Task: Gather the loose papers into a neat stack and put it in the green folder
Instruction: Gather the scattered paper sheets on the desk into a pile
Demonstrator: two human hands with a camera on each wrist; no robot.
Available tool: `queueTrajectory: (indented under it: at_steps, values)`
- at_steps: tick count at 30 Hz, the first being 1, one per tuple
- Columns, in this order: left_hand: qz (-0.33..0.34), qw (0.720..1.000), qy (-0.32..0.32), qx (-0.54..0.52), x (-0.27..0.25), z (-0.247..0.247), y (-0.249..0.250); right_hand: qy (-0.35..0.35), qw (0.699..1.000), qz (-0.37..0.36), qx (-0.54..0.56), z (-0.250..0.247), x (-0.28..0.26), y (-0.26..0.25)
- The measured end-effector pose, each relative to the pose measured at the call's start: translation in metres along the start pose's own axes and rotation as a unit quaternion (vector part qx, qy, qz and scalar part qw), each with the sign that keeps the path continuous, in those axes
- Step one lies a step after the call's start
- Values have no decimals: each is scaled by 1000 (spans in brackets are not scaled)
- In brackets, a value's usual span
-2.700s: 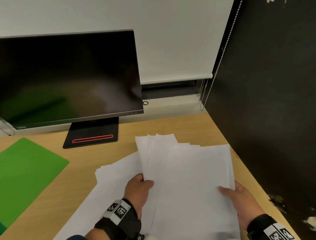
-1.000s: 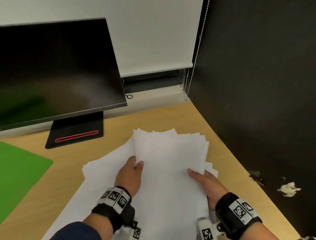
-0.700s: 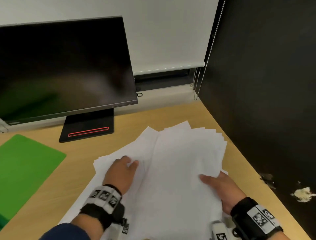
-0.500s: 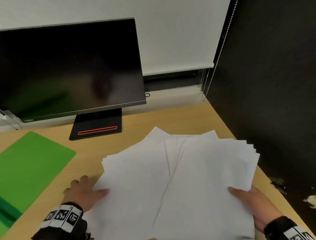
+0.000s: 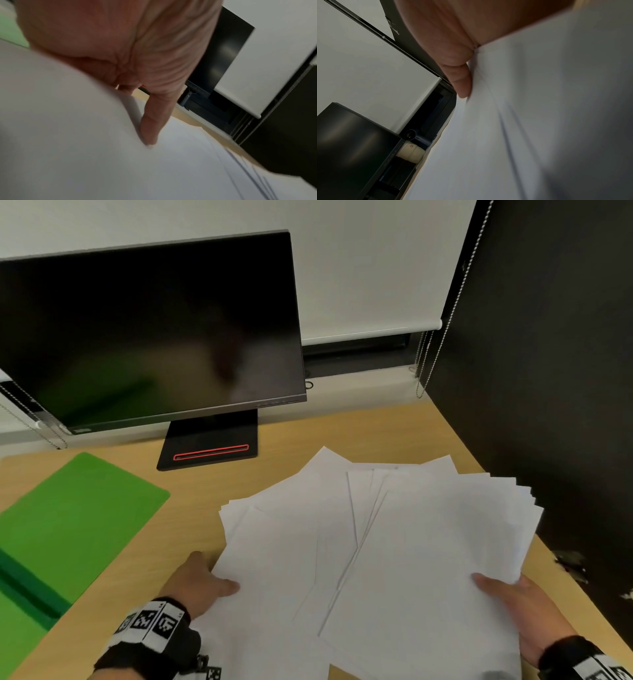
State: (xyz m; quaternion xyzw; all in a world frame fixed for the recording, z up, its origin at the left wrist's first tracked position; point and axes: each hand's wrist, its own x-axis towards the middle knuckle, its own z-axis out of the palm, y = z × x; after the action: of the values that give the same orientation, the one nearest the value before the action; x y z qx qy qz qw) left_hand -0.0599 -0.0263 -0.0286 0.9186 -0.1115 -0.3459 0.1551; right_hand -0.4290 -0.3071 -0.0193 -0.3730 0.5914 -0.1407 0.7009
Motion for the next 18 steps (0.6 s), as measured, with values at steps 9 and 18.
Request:
queueTrajectory:
  at_steps: [9, 18]
  values:
    - [111, 989, 82, 54, 17, -1, 31, 13, 1000, 24, -4, -6, 8, 6]
    - [179, 959, 48, 216, 67, -24, 104, 46, 999, 10, -26, 6, -2, -3]
